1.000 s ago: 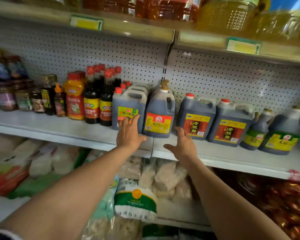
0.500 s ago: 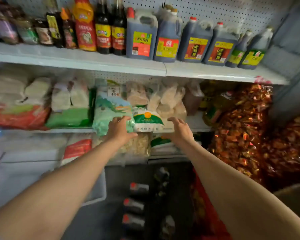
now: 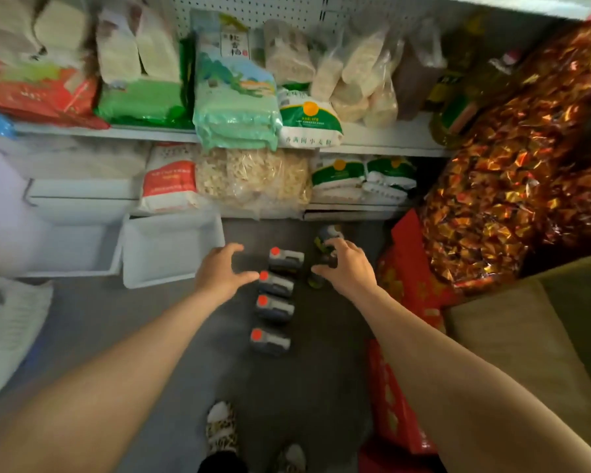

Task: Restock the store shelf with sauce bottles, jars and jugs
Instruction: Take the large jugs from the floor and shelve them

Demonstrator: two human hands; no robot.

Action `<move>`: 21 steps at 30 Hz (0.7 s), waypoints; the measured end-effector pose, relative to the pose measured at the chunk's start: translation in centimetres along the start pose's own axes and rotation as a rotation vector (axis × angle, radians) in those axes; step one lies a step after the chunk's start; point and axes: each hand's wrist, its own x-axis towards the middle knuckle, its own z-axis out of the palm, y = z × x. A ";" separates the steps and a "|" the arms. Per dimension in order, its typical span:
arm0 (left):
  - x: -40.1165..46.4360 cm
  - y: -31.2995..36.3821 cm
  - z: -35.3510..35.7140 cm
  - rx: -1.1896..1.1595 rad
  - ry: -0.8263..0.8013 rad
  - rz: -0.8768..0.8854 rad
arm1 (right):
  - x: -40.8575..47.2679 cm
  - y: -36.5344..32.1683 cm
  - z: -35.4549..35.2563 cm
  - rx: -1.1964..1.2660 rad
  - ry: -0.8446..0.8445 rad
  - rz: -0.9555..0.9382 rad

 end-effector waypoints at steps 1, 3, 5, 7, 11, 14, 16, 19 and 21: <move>-0.4 -1.0 1.9 -0.007 -0.015 -0.018 | -0.4 1.3 1.6 0.020 -0.024 0.015; -0.6 -3.2 5.9 -0.023 -0.059 -0.064 | -0.9 4.3 5.2 0.061 -0.081 0.050; -0.4 -5.7 10.0 -0.027 -0.095 -0.131 | -1.1 7.1 9.1 0.122 -0.132 0.105; 0.2 -8.6 14.1 -0.068 -0.116 -0.184 | -1.0 9.6 13.0 0.182 -0.167 0.151; 2.1 -15.0 21.8 -0.218 -0.150 -0.307 | -0.1 13.9 21.4 0.253 -0.208 0.189; 4.4 -19.3 26.7 -0.260 -0.187 -0.363 | 1.2 16.8 27.7 0.304 -0.232 0.234; 6.3 -22.1 29.8 -0.285 -0.213 -0.387 | 2.2 18.6 31.9 0.345 -0.243 0.268; 9.6 -26.4 33.9 -0.285 -0.261 -0.385 | 3.7 21.0 38.0 0.427 -0.253 0.331; 11.7 -29.0 36.4 -0.295 -0.300 -0.371 | 4.6 22.5 41.9 0.468 -0.248 0.347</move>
